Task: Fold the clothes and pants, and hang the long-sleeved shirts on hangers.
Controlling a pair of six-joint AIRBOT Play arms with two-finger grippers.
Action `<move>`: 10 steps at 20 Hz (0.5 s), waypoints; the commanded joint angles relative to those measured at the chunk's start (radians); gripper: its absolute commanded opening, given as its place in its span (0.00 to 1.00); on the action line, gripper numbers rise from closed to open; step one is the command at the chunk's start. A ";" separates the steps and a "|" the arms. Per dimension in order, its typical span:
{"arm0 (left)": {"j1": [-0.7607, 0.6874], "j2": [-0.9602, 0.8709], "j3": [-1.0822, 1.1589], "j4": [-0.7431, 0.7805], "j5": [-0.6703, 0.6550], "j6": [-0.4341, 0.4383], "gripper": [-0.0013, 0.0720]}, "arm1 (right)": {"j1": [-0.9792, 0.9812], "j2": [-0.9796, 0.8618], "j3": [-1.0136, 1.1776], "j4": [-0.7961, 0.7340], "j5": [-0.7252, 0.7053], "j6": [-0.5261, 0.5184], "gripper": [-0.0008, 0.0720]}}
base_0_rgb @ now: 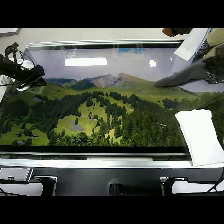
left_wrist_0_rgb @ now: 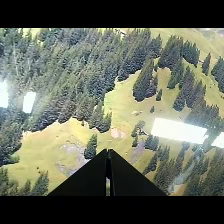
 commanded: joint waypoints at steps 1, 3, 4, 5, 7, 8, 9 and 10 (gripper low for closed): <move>0.001 0.000 0.000 0.000 0.000 0.008 0.04 | -0.066 0.043 0.016 -0.151 -0.072 0.211 0.06; 0.001 0.000 0.000 0.000 0.000 0.008 0.04 | -0.071 0.072 0.016 -0.237 -0.120 0.278 0.06; 0.001 0.000 0.000 0.000 -0.001 0.008 0.04 | -0.071 0.088 0.016 -0.290 -0.146 0.317 0.06; 0.001 0.000 0.000 0.000 -0.003 0.008 0.04 | -0.071 0.099 0.016 -0.327 -0.168 0.346 0.06; 0.001 0.000 0.000 0.000 -0.010 0.022 0.04 | -0.071 0.114 0.016 -0.373 -0.220 0.354 0.06; 0.001 0.000 0.000 0.000 -0.019 0.022 0.04 | -0.071 0.116 0.016 -0.383 -0.260 0.354 0.06; 0.001 0.000 0.000 0.000 -0.027 0.023 0.04 | -0.071 0.116 0.016 -0.388 -0.310 0.354 0.06; 0.001 0.000 0.000 0.000 -0.034 0.023 0.04 | -0.071 0.116 0.016 -0.402 -0.357 0.353 0.06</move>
